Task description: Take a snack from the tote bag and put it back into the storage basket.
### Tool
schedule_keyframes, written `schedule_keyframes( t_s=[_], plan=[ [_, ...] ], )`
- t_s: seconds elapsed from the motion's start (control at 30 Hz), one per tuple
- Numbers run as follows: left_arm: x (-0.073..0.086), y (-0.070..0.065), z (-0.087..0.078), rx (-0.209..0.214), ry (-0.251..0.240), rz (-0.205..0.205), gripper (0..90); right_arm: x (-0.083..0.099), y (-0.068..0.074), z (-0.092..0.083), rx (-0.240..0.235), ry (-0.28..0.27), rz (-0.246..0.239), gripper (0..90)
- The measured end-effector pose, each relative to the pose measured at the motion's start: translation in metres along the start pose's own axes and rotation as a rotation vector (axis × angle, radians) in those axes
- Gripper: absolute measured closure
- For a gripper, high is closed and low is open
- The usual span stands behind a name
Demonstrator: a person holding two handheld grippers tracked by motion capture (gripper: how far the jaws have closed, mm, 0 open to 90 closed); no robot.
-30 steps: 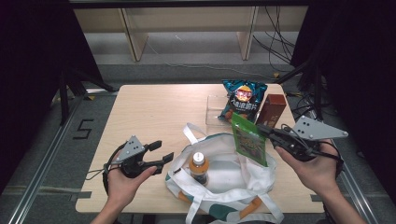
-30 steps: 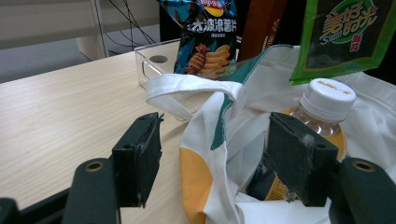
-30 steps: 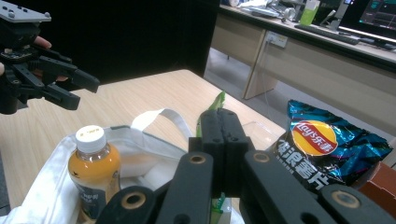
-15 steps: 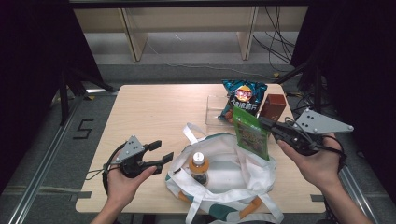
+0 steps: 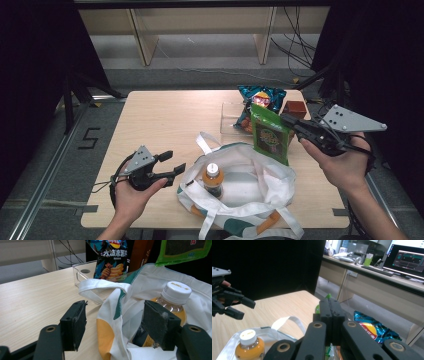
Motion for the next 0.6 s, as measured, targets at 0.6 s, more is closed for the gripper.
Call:
schedule_keyframes(
  t_s=[0.6],
  plan=[
    [0.000, 0.000, 0.001, 0.007, -0.007, -0.001, 34.9, -0.020, -0.010, 0.007, 0.013, -0.035, 0.020, 90.0]
  ],
)
Point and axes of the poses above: each handheld gripper's, and its own axes: z roughly forward along the jaws, x roughly out of its underside, y roughly to its left, the point moved 6 cm from there along z, roughly forward along the jaws, and after that the axes turned 12 degrees about z, right-handed, at the moved point
